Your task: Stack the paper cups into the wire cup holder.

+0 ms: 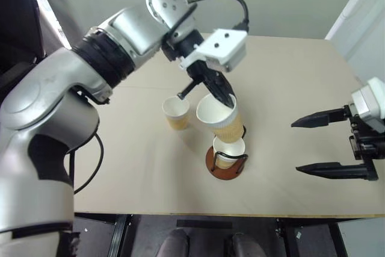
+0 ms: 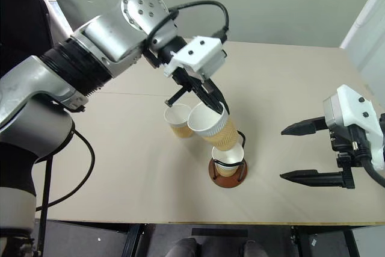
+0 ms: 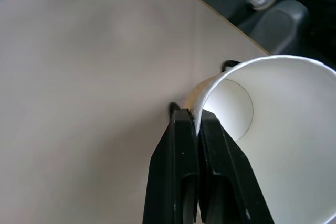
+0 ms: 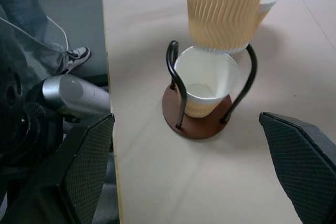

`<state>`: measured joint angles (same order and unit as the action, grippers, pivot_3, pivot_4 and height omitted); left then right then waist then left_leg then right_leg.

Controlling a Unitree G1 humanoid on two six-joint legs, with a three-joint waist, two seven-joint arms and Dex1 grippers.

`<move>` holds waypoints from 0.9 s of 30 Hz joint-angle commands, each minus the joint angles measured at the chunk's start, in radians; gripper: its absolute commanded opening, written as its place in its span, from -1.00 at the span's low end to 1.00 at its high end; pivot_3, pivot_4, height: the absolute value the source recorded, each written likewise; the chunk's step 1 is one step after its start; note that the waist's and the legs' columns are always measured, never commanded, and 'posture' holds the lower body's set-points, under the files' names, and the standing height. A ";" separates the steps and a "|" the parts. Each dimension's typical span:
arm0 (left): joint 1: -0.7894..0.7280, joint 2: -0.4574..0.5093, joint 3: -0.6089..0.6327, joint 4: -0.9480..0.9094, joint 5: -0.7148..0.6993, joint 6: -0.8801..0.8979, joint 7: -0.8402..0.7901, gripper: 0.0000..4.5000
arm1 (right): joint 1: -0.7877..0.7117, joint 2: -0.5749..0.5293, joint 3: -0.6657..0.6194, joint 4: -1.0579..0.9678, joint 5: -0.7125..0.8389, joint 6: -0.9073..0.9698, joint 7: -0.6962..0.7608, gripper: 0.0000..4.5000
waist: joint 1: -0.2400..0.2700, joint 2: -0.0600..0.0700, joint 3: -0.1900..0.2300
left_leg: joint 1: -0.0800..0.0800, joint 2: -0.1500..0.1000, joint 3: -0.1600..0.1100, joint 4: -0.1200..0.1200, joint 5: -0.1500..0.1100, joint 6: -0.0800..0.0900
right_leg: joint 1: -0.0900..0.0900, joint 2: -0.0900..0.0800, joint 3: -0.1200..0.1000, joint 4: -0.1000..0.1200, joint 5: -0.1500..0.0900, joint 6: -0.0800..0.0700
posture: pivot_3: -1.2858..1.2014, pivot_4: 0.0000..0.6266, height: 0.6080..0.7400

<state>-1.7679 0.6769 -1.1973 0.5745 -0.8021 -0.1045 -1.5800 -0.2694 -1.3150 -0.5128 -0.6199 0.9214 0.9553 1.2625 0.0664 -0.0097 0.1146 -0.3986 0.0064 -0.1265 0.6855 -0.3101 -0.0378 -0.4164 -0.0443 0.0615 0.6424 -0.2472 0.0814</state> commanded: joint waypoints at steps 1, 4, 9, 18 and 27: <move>-0.033 -0.002 -0.015 -0.036 -0.036 -0.015 -0.034 -0.99 | 0.014 -0.006 -0.074 -0.025 0.027 0.017 -0.020 1.00 | 0.001 0.000 0.000 | -0.001 0.000 0.000 0.000 0.000 0.000 | 0.000 0.000 0.000 0.000 0.000 0.000 | 0.03 -0.52 1.00; -0.020 -0.033 -0.014 -0.018 -0.005 -0.029 -0.034 -0.99 | 0.026 -0.004 -0.092 -0.038 0.044 0.026 -0.034 1.00 | 0.003 0.000 0.000 | 0.000 -0.001 0.000 0.001 0.000 0.000 | 0.000 0.000 0.000 0.000 0.000 0.000 | 0.03 -0.52 1.00; 0.001 -0.070 0.022 0.003 0.026 -0.028 -0.034 -0.99 | 0.046 -0.003 -0.108 -0.050 0.058 0.031 -0.050 1.00 | 0.008 0.000 0.000 | -0.001 -0.001 0.000 0.003 0.000 0.001 | 0.000 -0.001 0.000 0.001 0.000 0.001 | 0.03 -0.52 1.00; 0.019 -0.100 0.036 0.060 0.107 -0.067 -0.034 -0.99 | 0.053 -0.008 -0.101 -0.046 0.063 0.018 -0.060 1.00 | 0.012 0.000 0.000 | -0.002 -0.001 0.000 0.006 -0.001 0.001 | 0.001 -0.001 0.000 0.002 0.000 0.002 | 0.03 -0.52 1.00; 0.041 -0.126 0.068 0.068 0.152 -0.083 -0.034 -0.99 | 0.056 -0.008 -0.092 -0.050 0.066 0.008 -0.066 1.00 | 0.014 0.000 0.000 | -0.002 -0.002 0.001 0.010 -0.002 0.003 | 0.001 -0.001 0.000 0.002 0.000 0.003 | 0.03 -0.52 1.00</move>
<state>-1.7157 0.5507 -1.1742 0.6611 -0.6483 -0.1719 -1.5809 -0.2105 -1.3132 -0.5793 -0.6639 0.9782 0.9784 1.1990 0.0800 -0.0095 0.1145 -0.4012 0.0046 -0.1262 0.6966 -0.3118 -0.0350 -0.4150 -0.0451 0.0615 0.6449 -0.2472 0.0844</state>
